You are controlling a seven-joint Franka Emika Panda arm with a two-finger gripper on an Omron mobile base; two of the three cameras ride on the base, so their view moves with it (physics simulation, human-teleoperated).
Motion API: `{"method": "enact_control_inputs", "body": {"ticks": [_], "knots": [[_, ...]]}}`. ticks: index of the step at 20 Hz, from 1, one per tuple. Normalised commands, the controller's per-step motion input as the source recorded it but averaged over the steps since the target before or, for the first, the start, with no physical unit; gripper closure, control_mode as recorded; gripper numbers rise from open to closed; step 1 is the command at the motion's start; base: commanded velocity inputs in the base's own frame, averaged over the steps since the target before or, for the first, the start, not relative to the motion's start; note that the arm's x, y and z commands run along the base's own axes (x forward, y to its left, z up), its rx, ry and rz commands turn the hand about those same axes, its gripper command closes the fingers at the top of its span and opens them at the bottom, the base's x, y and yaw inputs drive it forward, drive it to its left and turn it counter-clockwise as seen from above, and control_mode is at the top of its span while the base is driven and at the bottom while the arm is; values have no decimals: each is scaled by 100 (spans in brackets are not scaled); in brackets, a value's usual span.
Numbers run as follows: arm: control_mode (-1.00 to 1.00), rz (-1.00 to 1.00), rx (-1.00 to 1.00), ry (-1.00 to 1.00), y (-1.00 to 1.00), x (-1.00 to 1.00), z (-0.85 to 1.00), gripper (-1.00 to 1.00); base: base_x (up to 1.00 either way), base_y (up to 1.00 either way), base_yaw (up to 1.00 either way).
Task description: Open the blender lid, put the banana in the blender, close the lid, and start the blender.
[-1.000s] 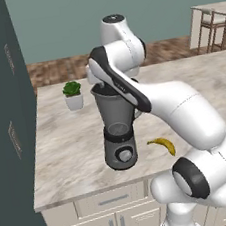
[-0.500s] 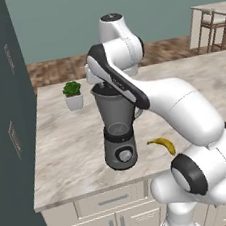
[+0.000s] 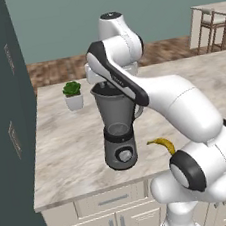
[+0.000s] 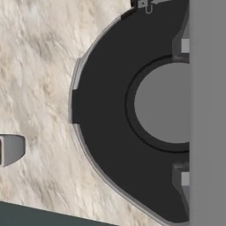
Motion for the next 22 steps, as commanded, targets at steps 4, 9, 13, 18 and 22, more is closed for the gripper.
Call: {"method": "enact_control_inputs", "body": {"ticks": [4,9,13,18,22], "knots": [[-100,0,0,0,0,0,-45,100,0,0,0],[-100,0,0,1,0,0,-52,100,0,0,0],[-100,0,0,0,-21,0,-38,100,0,0,0],[-100,0,2,0,-28,0,-41,100,0,0,0],[-100,0,-3,0,-1,0,-42,100,0,0,0]]}}
